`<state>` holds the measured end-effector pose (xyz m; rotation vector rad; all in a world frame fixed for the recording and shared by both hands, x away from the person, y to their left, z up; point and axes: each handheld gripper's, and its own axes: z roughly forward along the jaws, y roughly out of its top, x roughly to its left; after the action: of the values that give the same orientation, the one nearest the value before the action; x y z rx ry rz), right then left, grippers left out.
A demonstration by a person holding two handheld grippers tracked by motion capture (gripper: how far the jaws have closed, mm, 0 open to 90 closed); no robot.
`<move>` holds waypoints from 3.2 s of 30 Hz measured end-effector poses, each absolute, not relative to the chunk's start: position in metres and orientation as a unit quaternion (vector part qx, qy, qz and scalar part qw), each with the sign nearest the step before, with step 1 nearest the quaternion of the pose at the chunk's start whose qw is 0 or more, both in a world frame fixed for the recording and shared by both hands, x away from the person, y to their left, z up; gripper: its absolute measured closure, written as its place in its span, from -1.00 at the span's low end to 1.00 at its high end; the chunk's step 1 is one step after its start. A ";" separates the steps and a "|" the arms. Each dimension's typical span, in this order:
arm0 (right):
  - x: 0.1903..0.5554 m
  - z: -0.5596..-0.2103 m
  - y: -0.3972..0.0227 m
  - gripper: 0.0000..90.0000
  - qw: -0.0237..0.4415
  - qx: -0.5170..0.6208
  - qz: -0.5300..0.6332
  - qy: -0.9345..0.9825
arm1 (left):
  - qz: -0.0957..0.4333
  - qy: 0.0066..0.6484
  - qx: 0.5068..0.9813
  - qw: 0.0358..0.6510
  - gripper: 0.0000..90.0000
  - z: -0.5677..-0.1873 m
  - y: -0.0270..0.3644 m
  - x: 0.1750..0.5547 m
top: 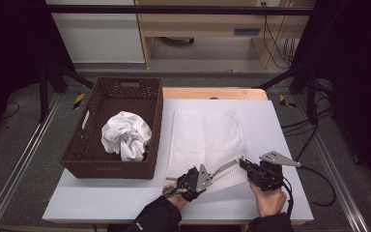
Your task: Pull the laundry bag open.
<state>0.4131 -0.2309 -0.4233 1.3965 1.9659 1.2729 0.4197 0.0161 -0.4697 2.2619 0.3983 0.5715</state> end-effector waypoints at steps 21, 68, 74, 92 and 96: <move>0.415 -0.418 -0.233 0.95 0.215 0.504 0.455 0.702 | 0.231 0.171 0.892 0.348 0.90 -0.470 0.071 0.416; 0.415 -0.429 -0.244 0.95 0.209 0.520 0.452 0.694 | 0.240 0.211 0.896 0.308 0.90 -0.474 0.156 0.406; 0.415 -0.431 -0.242 0.95 0.210 0.519 0.447 0.698 | 0.246 0.215 0.897 0.299 0.90 -0.475 0.155 0.406; 0.412 -0.478 -0.242 0.25 0.164 0.509 0.369 0.760 | 0.196 0.303 0.851 0.381 0.56 -0.474 0.171 0.399; 0.405 -0.473 -0.244 0.05 0.180 0.499 0.396 0.750 | 0.199 0.312 0.842 0.394 0.32 -0.471 0.171 0.389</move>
<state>0.4055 -0.2435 -0.4732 1.4098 2.1187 1.1178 0.3891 0.1709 -0.4712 2.1356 0.7905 0.5042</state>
